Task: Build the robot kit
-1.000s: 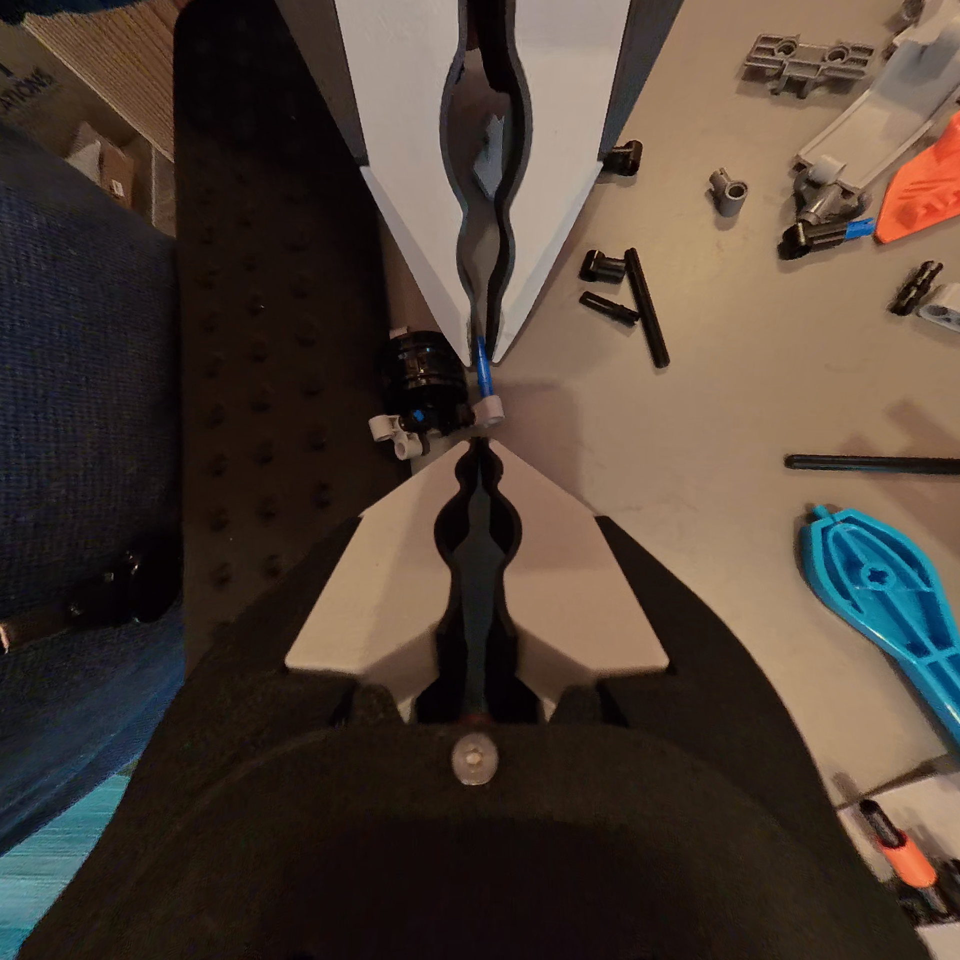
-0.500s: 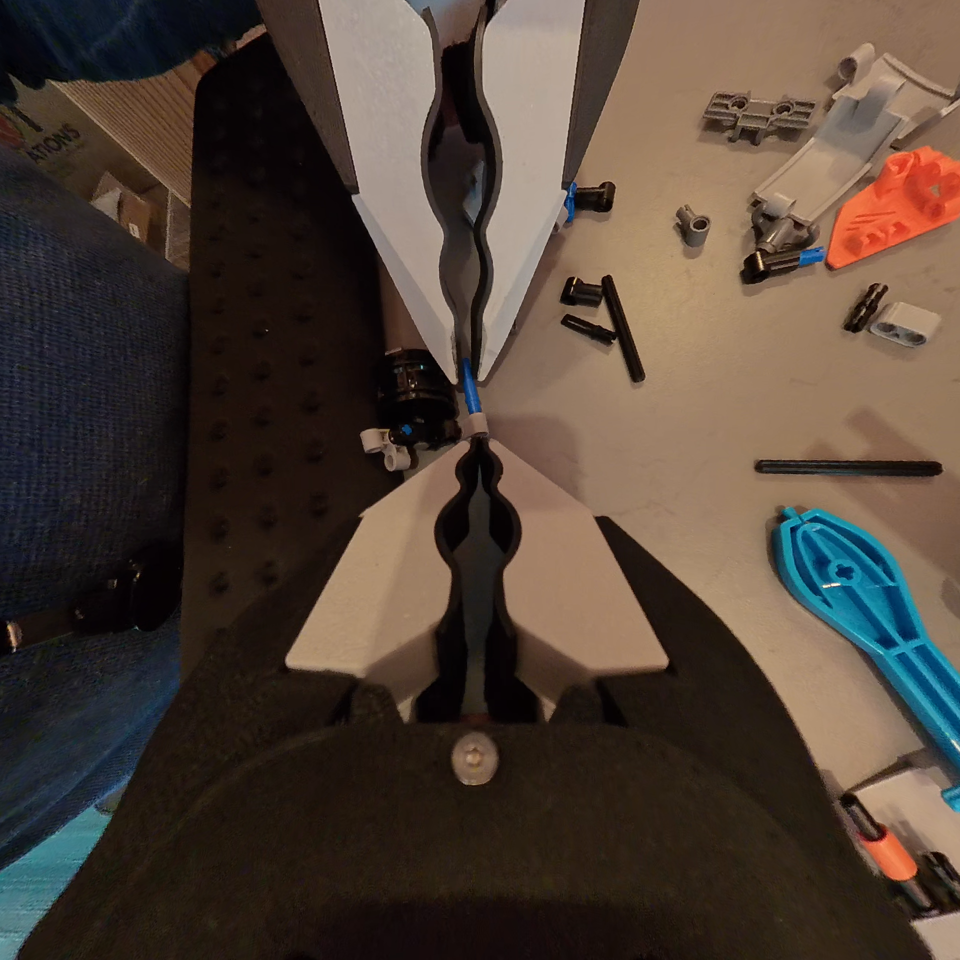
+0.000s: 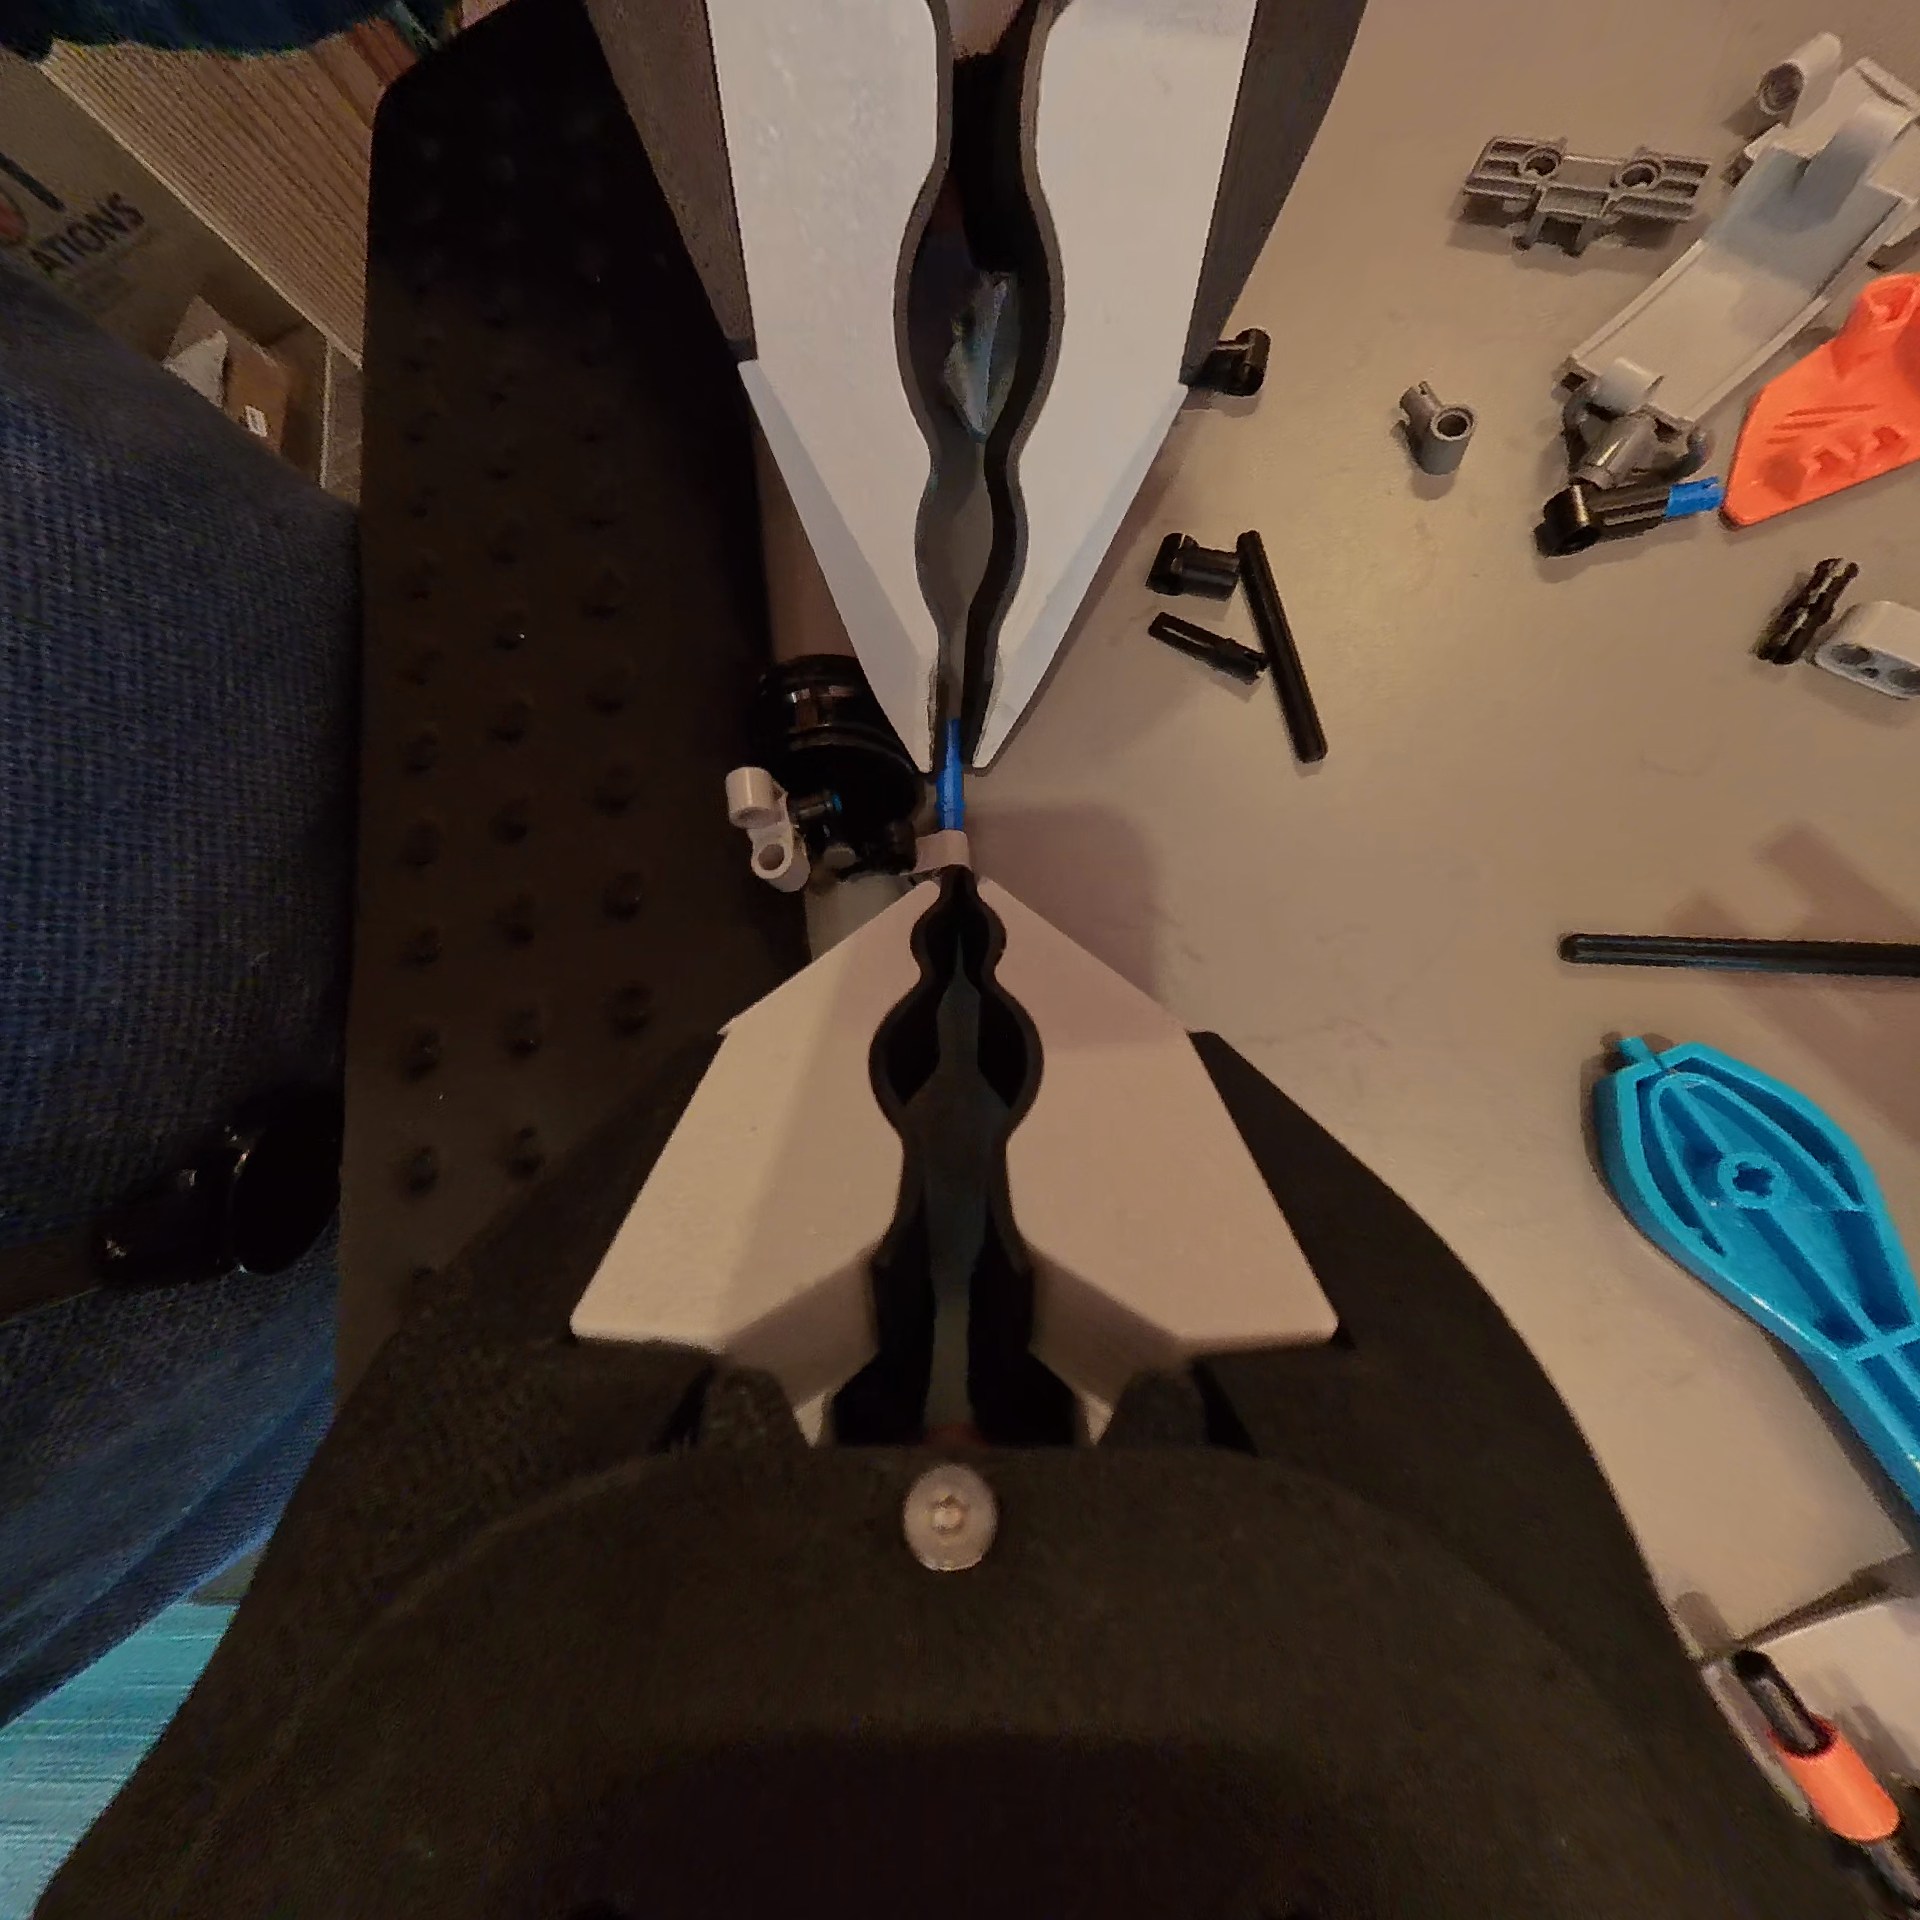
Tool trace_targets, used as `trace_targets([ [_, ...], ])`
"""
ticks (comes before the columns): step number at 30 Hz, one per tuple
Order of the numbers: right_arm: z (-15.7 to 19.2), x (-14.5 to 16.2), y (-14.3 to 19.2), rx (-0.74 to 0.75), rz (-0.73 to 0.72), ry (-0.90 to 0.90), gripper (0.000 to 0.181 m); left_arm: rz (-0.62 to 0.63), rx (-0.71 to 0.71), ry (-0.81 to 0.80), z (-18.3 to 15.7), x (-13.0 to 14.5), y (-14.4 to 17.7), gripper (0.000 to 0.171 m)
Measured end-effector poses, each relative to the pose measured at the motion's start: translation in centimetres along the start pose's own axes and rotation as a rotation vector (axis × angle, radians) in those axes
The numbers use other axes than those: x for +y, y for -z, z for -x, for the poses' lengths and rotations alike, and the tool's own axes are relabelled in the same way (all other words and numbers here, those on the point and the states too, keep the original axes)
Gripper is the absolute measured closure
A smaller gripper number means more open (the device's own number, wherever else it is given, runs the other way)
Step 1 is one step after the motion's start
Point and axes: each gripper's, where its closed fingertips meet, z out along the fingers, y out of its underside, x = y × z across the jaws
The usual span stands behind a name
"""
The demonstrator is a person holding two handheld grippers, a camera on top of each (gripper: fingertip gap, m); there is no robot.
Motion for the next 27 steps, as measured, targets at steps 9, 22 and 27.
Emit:
trace_targets([
  [9, -0.1, 0.0, 0.1, 0.011, -0.006, 0.016, 0.181, 0.049, 0.037, 0.003, 0.3, 0.8, -0.1, 0.169],
  [22, -0.4, -0.4, 1.6, -0.079, -0.083, -0.148, 0.172, -0.072, -0.092, -0.039, 0.2, -0.5, -0.1, 0.170],
  [27, 0.1, -0.8, 0.9, -0.139, -0.070, -0.167, 0.166, -0.106, -0.105, -0.032, -0.1, -0.7, 0.1, 0.170],
])
